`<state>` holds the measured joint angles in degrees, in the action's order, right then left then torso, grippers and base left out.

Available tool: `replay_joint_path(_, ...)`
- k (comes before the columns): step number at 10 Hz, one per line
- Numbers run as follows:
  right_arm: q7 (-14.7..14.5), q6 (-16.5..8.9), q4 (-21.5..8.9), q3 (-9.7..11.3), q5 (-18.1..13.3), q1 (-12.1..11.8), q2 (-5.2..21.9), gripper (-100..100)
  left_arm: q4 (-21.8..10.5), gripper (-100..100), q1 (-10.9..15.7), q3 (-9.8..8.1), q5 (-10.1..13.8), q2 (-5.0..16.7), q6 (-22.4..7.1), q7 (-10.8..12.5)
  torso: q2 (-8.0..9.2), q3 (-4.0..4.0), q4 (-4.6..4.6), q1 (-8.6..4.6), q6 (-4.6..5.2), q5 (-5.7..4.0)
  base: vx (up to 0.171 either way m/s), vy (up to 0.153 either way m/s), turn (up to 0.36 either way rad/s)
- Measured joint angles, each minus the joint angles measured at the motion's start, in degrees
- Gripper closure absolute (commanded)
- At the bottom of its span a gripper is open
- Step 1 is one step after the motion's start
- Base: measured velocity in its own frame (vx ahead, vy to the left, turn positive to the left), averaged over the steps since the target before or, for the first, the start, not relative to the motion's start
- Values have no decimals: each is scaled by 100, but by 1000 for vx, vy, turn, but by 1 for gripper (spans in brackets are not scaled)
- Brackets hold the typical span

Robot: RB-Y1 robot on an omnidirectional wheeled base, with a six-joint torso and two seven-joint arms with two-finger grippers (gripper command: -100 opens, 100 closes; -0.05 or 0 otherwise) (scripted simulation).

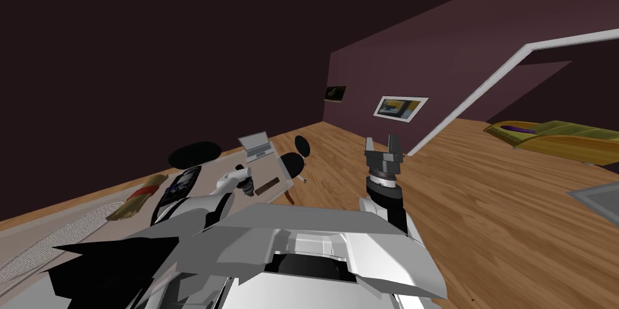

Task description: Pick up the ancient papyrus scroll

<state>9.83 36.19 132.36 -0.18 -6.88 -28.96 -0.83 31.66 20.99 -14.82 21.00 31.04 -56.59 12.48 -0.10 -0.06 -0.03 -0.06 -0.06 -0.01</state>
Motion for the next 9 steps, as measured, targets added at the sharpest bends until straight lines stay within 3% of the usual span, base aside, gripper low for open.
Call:
replay_joint_path(5, 0, 0, 0, 0, 0, 0, 0, 0, -569, -100, 227, 53, 28, 75, -505, 103, -6, -3, -1, -3, 1, -1, 27, -18, -43)
replay_joint_path(6, 0, 0, 0, 0, 0, 0, 0, 0, -568, 0, 225, 54, 29, 74, -531, 112, -1, 0, 0, 0, 0, 0, 0, 0, 0)
replay_joint_path(7, 0, 0, 0, 0, 0, 0, 0, 0, -568, -100, 226, 54, 29, 74, -528, 111, 3, 2, 1, 2, 0, 0, 15, 20, -51)
replay_joint_path(9, 0, 0, 0, 0, 0, 0, 0, 0, -465, -100, 57, 32, 20, -13, -442, 150, 1, 1, 0, 15, -1, 4, 15, 32, -19)
